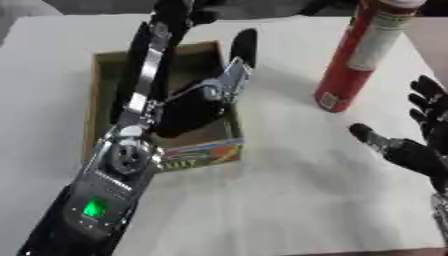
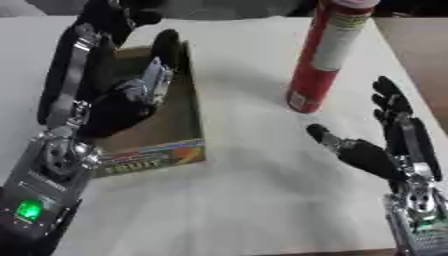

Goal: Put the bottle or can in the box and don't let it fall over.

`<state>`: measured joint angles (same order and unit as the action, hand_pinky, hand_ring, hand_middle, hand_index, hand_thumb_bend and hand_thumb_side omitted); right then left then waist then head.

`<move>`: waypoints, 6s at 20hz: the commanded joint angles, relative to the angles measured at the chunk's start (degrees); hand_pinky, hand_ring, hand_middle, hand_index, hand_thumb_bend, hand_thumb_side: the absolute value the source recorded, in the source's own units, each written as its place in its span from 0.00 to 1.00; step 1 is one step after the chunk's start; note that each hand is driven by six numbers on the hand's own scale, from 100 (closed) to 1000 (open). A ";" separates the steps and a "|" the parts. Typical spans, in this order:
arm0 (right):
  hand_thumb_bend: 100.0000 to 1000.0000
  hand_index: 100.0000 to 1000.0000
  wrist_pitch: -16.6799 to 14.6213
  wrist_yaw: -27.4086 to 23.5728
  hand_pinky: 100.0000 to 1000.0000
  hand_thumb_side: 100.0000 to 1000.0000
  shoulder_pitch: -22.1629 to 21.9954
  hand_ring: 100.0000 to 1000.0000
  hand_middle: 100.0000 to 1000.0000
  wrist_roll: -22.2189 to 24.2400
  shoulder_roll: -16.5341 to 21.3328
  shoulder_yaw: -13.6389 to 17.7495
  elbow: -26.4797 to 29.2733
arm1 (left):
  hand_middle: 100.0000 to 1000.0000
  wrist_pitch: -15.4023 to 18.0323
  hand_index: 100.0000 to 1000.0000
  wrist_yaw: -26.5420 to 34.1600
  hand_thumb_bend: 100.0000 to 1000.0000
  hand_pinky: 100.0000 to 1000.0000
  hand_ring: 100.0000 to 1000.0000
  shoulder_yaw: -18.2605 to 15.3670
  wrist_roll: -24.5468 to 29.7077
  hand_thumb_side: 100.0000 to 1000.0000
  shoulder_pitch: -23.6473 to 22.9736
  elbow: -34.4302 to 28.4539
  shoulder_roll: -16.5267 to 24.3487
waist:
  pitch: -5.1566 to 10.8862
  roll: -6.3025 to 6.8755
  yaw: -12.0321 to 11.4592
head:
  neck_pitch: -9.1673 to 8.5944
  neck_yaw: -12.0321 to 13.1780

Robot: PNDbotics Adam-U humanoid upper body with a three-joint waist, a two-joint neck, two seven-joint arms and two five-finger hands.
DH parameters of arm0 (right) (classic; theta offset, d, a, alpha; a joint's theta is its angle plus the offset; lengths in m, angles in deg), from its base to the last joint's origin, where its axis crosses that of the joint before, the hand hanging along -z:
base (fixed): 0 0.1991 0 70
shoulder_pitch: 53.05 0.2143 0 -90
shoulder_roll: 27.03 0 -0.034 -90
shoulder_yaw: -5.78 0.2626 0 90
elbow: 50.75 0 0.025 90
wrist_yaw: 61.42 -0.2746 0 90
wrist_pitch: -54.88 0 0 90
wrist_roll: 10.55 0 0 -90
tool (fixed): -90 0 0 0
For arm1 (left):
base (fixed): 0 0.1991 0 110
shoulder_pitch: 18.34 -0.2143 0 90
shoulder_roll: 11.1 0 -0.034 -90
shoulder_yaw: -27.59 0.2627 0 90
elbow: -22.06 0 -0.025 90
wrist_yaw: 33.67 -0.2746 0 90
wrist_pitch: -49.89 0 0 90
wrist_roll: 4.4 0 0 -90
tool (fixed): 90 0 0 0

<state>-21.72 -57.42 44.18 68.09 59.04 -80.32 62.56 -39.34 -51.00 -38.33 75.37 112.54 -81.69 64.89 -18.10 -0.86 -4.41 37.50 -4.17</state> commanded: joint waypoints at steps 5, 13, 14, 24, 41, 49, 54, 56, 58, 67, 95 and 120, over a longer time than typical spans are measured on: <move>0.74 1.00 1.40 -2.69 1.00 0.08 1.54 1.00 0.96 -0.66 2.78 0.98 1.28 | 0.69 0.19 0.75 -1.52 0.08 0.77 0.78 -1.42 -1.78 0.37 2.57 3.00 -1.03 | 0.33 -0.16 0.13 | -1.68 -0.42; 0.77 1.00 3.83 -4.03 1.00 0.10 3.27 1.00 0.96 -1.15 5.02 1.61 1.28 | 0.71 -1.28 0.76 -4.94 0.00 0.72 0.76 -2.75 -7.17 0.26 3.33 7.56 -2.10 | 0.30 -0.21 0.18 | -1.99 0.29; 0.76 1.00 3.89 -3.94 1.00 0.10 3.48 1.00 0.96 -1.04 5.21 1.66 1.28 | 0.70 -2.45 0.76 -7.56 0.00 0.71 0.75 -2.81 -7.61 0.27 3.35 7.56 -2.02 | 0.30 -0.21 0.09 | -2.09 0.28; 0.69 1.00 3.75 -5.58 1.00 0.16 3.98 1.00 0.96 1.64 6.17 1.10 1.28 | 0.50 -8.36 0.81 -16.76 0.00 0.60 0.64 -2.47 -6.06 0.30 2.24 4.34 -2.28 | 0.24 -0.29 -0.56 | -2.08 -0.59; 0.59 1.00 6.98 -6.87 1.00 0.30 5.96 1.00 0.96 0.05 7.94 0.53 1.27 | 0.35 -12.46 0.87 -29.26 0.00 0.53 0.53 -4.58 -1.74 0.29 1.51 3.58 -2.28 | -0.07 -0.49 -1.62 | -2.55 -1.90; 0.60 1.00 8.29 -8.03 1.00 0.27 7.75 1.00 0.96 1.68 9.83 0.26 -0.69 | 0.34 -13.32 0.87 -26.84 0.00 0.54 0.56 -5.66 -3.18 0.32 1.96 6.13 -2.82 | -0.37 -0.70 -1.87 | -2.87 -2.42; 0.59 1.00 8.20 -9.20 1.00 0.27 9.13 1.00 0.97 2.41 11.23 0.22 -2.72 | 0.34 -13.47 0.86 -25.50 0.00 0.55 0.56 -6.57 -3.72 0.33 2.75 7.81 -3.01 | -0.48 -0.88 -2.01 | -3.24 -2.73; 0.59 1.00 7.94 -9.63 1.00 0.26 9.52 1.00 0.97 2.80 11.70 0.13 -3.17 | 0.33 -13.44 0.86 -25.18 0.00 0.55 0.56 -6.87 -4.05 0.33 2.89 8.12 -3.02 | -0.50 -0.95 -2.08 | -3.33 -2.75; 0.59 1.00 7.66 -9.96 1.00 0.25 9.77 1.00 0.97 3.28 12.05 0.03 -3.44 | 0.33 -13.46 0.86 -24.97 0.00 0.55 0.56 -7.08 -4.41 0.32 2.87 8.20 -3.04 | -0.53 -1.03 -2.17 | -3.40 -2.73; 0.60 1.00 7.10 -10.59 1.00 0.23 11.03 1.00 0.96 5.41 13.78 -0.50 -5.16 | 0.33 -14.14 0.86 -24.61 0.00 0.55 0.57 -8.18 -5.49 0.32 2.84 9.03 -3.28 | -0.70 -1.25 -2.62 | -3.65 -2.70; 0.71 1.00 7.99 -4.82 1.00 0.14 10.77 1.00 0.98 9.36 12.89 -0.12 -4.16 | 0.29 -12.32 0.87 -22.15 0.00 0.55 0.56 -7.42 -7.13 0.31 1.60 9.31 -3.42 | -1.36 -1.25 -2.19 | -3.94 -1.41; 0.73 1.00 8.92 5.49 1.00 0.22 11.45 1.00 0.97 6.79 10.55 -0.59 -3.16 | 0.25 -23.21 0.96 -33.30 0.00 0.45 0.50 -6.44 -4.31 0.35 -0.85 4.57 -3.42 | -1.95 -0.86 -2.39 | -4.48 -2.35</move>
<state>-12.90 -52.47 55.05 74.91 68.87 -81.09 58.12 -62.16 -85.24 -44.62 71.29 111.17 -75.82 61.57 -20.95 -1.72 -6.76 33.61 -6.27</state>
